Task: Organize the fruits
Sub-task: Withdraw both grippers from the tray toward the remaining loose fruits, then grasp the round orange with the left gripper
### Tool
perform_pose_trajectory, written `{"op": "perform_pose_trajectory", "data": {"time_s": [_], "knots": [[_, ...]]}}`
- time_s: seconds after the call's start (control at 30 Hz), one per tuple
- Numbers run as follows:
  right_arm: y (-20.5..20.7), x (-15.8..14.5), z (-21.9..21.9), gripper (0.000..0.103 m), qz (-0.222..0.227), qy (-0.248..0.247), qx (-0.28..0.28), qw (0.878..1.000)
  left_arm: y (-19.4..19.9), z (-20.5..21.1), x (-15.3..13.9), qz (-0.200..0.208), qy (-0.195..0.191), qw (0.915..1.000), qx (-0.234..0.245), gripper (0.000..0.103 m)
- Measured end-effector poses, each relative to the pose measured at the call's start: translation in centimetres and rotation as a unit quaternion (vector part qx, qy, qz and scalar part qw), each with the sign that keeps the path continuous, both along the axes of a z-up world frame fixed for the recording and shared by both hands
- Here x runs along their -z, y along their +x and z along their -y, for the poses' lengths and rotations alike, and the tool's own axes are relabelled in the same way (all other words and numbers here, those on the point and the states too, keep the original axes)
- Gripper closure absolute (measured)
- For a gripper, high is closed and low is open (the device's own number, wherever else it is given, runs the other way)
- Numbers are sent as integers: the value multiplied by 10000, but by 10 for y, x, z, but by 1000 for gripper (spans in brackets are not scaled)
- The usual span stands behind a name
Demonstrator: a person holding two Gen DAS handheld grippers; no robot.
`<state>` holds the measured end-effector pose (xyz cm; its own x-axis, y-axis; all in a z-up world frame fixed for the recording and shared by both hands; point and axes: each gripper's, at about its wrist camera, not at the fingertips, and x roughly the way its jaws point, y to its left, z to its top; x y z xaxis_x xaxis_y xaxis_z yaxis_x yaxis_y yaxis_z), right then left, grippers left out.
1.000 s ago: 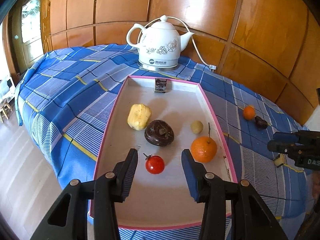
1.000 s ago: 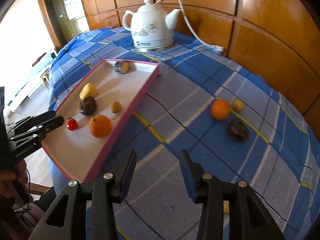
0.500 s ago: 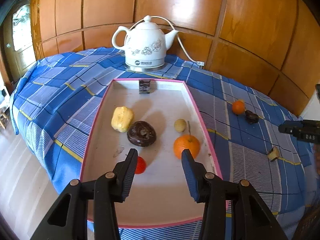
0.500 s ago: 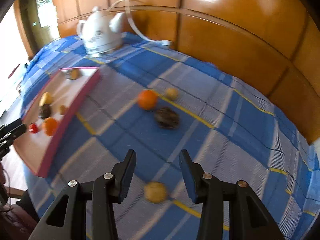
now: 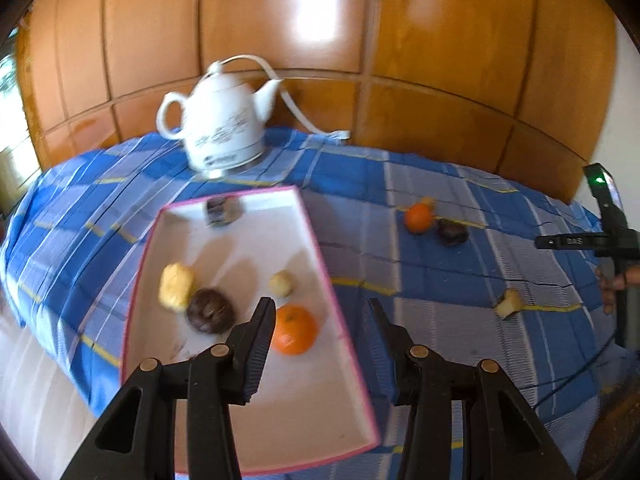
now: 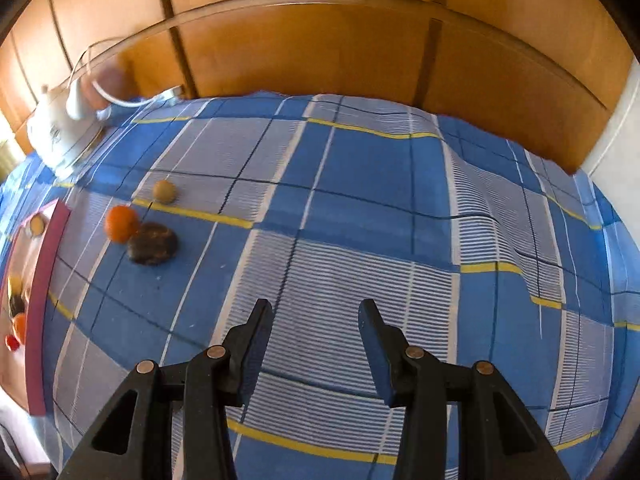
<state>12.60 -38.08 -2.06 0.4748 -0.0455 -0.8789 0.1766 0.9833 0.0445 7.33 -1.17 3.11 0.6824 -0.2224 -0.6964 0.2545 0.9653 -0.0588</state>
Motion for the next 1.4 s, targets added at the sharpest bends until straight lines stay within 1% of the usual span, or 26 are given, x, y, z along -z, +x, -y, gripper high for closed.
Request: {"op": "perform_pose_trajectory", "data": {"time_s": [0.07,0.17,0.27,0.4,0.5,0.6,0.8,0.87,0.93,1.1,1.2,1.27,1.3,1.33,1.37,1.4], "knots": [[0,-1,4,58,21,70,61,10000,5,10,-1,-24,12,9999,105,57],[0,-2,5,58,11,133,76,9999,18,29,1,-229,-74,9992,321,57],[-2,-4,1,58,48,141,13,9999,30,47,5,-373,-37,9982,471,57],[-1,-5,-5,58,64,127,-109,9998,50,66,13,-620,-125,9963,578,57],[-1,-7,-6,58,108,147,-130,9997,63,79,17,-702,-155,9954,630,57],[-1,-8,-3,58,127,230,-99,9996,83,92,22,-860,-294,9938,647,57],[0,-11,-4,58,165,269,-125,9994,123,118,26,-1031,-480,9914,641,57],[0,-12,-5,58,179,258,-155,9994,137,129,29,-1060,-474,9912,631,56],[1,-12,-6,58,174,268,-177,9993,148,137,32,-1090,-497,9907,647,50],[2,-13,-6,58,185,281,-201,9992,174,152,44,-1145,-452,9906,590,50],[2,-13,-6,58,189,313,-196,9991,187,158,54,-1228,-456,9899,534,47],[2,-12,-5,58,169,327,-194,9991,195,159,64,-1333,-428,9891,453,49],[2,-11,-5,58,160,323,-196,9992,197,159,69,-1401,-440,9881,451,54],[2,-11,-6,58,160,314,-203,9992,198,158,74,-1478,-511,9864,500,65],[2,-11,-6,58,162,305,-209,9992,197,157,77,-1504,-619,9851,562,66],[2,-11,-6,58,165,296,-216,9992,194,156,76,-1436,-606,9861,568,66]]}}
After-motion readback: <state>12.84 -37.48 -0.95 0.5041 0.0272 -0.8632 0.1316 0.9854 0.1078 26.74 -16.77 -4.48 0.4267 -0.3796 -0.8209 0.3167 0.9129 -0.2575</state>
